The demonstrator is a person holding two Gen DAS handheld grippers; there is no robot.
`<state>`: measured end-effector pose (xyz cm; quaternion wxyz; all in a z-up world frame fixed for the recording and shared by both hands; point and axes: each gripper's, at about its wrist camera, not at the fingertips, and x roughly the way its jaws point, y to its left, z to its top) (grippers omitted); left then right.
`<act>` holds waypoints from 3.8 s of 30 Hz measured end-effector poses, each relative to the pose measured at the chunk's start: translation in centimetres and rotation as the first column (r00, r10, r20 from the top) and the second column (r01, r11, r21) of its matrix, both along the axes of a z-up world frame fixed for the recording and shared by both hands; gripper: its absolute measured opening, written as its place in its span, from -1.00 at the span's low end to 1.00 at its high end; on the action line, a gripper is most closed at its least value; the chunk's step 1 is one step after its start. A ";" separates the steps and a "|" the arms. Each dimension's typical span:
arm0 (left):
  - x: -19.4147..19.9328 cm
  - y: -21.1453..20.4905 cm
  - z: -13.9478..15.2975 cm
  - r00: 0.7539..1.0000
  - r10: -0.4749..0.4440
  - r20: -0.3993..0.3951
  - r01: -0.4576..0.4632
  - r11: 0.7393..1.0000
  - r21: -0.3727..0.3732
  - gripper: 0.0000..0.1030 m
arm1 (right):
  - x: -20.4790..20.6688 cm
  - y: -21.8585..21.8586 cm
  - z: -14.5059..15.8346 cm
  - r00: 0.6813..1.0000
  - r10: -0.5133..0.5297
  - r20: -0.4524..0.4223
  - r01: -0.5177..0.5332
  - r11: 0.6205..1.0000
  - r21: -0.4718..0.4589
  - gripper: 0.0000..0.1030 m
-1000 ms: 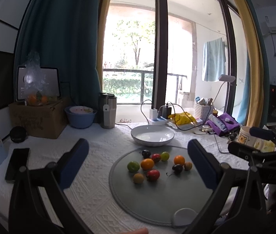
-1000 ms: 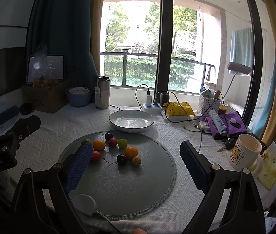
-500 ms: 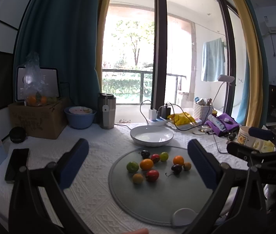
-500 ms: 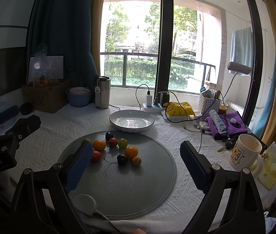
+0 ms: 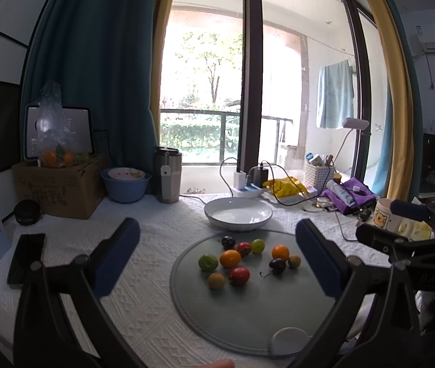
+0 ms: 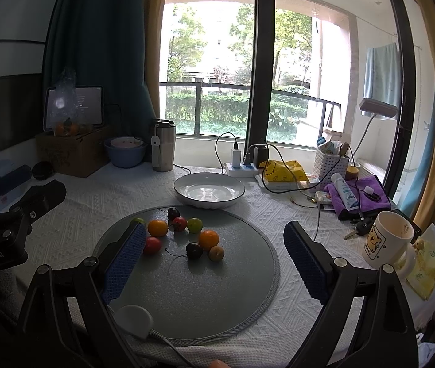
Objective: Organize fruits
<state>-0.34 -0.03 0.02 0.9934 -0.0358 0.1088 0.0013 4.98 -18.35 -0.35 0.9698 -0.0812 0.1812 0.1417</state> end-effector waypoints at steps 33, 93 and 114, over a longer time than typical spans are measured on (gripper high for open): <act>4.7 -0.4 -3.6 0.977 -0.028 -0.210 0.029 1.000 0.000 0.98 | 3.8 -0.3 -2.9 0.989 -0.001 -0.148 0.004 1.000 0.020 0.81; 19.0 0.0 -5.6 0.848 -0.129 -0.514 0.146 0.989 -0.008 -0.49 | 19.1 -0.3 -6.0 0.923 0.123 -0.364 -0.130 0.991 0.004 -0.49; 31.4 0.3 -6.4 0.812 -0.216 -0.543 0.197 0.976 -0.093 -0.49 | 28.4 4.5 -7.2 0.889 0.207 -0.409 -0.213 0.977 0.031 -0.49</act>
